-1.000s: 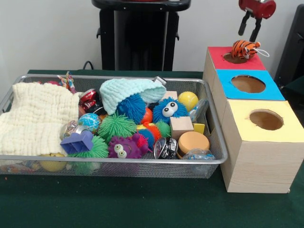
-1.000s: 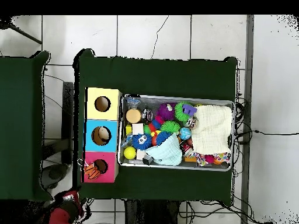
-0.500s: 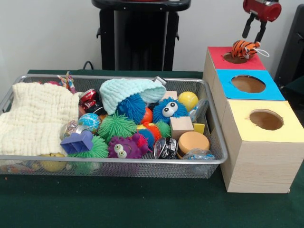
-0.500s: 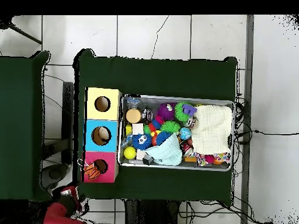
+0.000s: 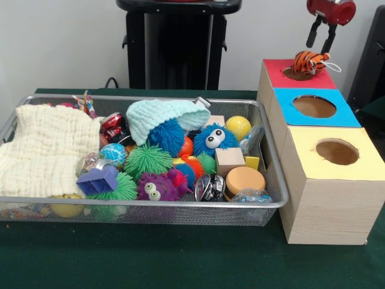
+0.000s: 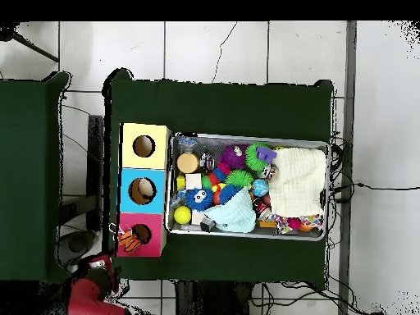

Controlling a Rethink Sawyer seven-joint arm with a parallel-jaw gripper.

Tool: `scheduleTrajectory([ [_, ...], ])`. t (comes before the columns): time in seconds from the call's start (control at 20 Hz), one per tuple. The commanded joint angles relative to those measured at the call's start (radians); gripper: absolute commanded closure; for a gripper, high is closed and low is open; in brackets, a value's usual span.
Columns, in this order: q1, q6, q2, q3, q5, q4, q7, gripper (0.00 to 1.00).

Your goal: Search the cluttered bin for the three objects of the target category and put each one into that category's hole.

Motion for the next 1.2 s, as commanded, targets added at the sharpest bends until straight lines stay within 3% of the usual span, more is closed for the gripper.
scheduleTrajectory([
  [0.05, -0.134, -0.094, -0.067, 0.143, -0.002, 0.097, 0.096, 0.00],
  [0.3, -0.281, -0.218, -0.099, 0.257, -0.061, 0.187, 0.072, 0.00],
  [0.55, -0.377, -0.322, -0.040, 0.319, -0.138, 0.200, 0.106, 0.00],
  [0.85, -0.377, -0.395, 0.087, 0.317, -0.145, 0.141, 0.142, 0.00],
  [1.2, -0.335, -0.326, 0.072, 0.278, -0.115, 0.116, 0.132, 0.00],
])
